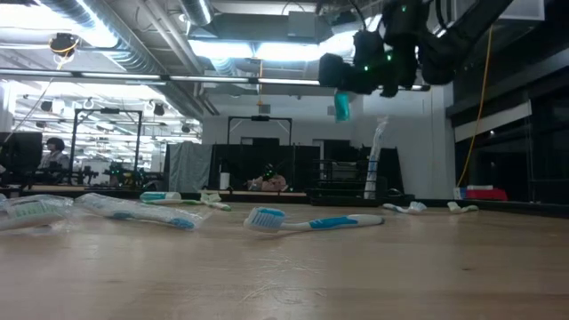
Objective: Pick & Place toothbrushing station
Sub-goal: Put the bottom blue mouthwash into the black organizer
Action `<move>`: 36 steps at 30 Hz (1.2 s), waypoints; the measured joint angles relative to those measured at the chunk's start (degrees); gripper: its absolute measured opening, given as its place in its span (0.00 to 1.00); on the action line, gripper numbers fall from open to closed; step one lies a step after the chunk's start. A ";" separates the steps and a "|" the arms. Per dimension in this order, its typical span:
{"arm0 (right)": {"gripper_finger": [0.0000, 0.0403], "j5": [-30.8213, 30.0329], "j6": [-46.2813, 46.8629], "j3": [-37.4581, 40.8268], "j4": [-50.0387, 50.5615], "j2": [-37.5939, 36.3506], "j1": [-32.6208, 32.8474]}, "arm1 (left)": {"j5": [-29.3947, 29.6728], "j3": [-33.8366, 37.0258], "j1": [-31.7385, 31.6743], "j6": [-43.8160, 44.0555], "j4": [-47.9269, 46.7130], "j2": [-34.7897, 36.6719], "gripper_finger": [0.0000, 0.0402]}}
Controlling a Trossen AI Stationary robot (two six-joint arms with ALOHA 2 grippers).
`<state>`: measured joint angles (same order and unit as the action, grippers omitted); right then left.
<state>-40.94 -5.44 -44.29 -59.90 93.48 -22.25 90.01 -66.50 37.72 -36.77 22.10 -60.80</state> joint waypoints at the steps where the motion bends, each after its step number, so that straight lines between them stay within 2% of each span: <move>1: 0.23 0.04 0.31 0.00 -0.62 0.93 -0.23 | 0.00 0.00 -0.81 -0.01 -0.11 0.00 0.40; 10: 0.23 -2.05 -1.12 -3.97 -4.67 9.52 -2.38 | 0.00 0.01 -5.05 1.07 -2.73 -0.04 0.40; 14: 0.23 -8.77 -0.71 -5.33 -5.31 11.91 -3.05 | -0.01 0.01 -5.68 1.05 -2.80 -0.04 0.40; 18: 0.23 -10.12 4.58 -5.33 -5.35 13.12 -3.99 | 0.00 0.02 -5.71 1.05 -2.92 -0.04 0.40; 21: 0.23 -13.73 6.34 -5.35 -5.53 13.17 -4.21 | 0.00 0.02 -5.71 1.05 -2.92 -0.04 0.40; 31: 0.23 -12.08 9.78 -5.40 -4.75 13.21 -5.72 | -0.02 0.00 -5.58 1.51 -3.07 -0.04 0.40; 36: 0.23 -10.55 13.08 -5.40 -1.19 13.21 -6.11 | 0.00 0.02 -5.36 2.20 -3.10 -0.09 0.40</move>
<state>-51.49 7.64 -49.69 -61.09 106.69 -28.36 90.01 -66.48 32.36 -34.57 19.00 -60.88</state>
